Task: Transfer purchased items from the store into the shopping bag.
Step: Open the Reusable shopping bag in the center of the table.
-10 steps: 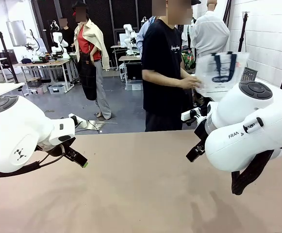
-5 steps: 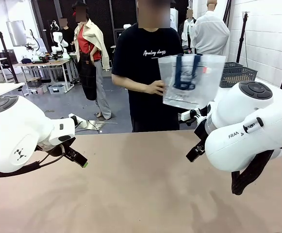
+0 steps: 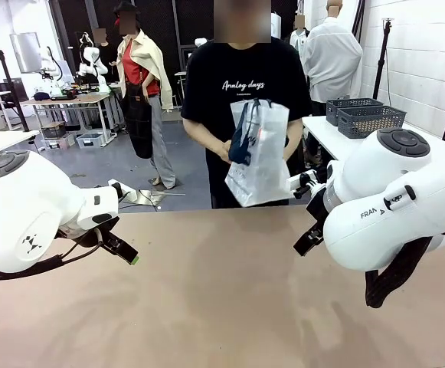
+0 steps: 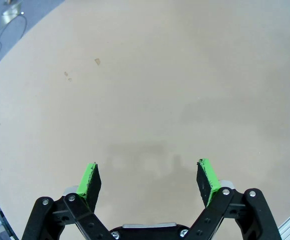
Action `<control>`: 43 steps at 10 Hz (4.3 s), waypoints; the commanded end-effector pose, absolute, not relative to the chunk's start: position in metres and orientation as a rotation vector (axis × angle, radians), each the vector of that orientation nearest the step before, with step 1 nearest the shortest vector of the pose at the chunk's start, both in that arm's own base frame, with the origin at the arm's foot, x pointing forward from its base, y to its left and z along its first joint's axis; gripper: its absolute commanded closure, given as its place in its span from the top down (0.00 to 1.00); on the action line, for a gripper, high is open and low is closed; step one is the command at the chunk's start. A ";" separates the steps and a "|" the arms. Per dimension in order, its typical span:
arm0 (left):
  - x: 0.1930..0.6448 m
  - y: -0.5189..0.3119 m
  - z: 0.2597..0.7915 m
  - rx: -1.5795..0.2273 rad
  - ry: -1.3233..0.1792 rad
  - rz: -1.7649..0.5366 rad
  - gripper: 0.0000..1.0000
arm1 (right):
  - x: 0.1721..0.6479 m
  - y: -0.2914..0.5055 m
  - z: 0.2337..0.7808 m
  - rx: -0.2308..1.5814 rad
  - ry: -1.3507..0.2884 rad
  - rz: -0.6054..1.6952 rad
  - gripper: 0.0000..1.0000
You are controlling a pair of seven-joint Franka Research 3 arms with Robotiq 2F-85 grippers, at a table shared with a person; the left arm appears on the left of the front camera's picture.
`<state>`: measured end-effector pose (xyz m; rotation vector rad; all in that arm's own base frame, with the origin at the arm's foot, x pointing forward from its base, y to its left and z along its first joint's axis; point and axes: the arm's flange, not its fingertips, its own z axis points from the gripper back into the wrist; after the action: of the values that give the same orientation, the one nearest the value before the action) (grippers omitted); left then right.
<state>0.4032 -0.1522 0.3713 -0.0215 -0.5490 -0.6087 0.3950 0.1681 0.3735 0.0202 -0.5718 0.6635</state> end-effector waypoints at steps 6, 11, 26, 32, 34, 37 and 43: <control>0.404 -0.151 0.371 -0.022 -0.549 -0.606 1.00 | 0.395 0.168 0.373 0.021 -0.572 0.663 1.00; 0.404 -0.151 0.371 -0.022 -0.549 -0.606 1.00 | 0.395 0.168 0.373 0.021 -0.572 0.663 1.00; 0.396 -0.161 0.384 -0.087 -0.495 -0.665 1.00 | 0.389 0.171 0.379 0.168 -0.508 0.724 1.00; 0.389 -0.169 0.431 -0.268 -0.477 -0.675 1.00 | 0.397 0.173 0.429 0.250 -0.428 0.761 1.00; 0.398 -0.174 0.459 -0.248 -0.477 -0.680 1.00 | 0.406 0.179 0.462 0.274 -0.430 0.819 1.00; 0.417 -0.183 0.512 -0.245 -0.520 -0.748 1.00 | 0.425 0.193 0.509 0.243 -0.464 0.820 1.00; 0.441 -0.193 0.550 -0.266 -0.502 -0.761 1.00 | 0.456 0.220 0.545 0.114 -0.511 0.831 1.00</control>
<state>0.4372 -0.1984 0.5572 -0.2622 -0.5072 -0.7373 0.4573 0.2201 0.5520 0.1619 -0.5168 0.8354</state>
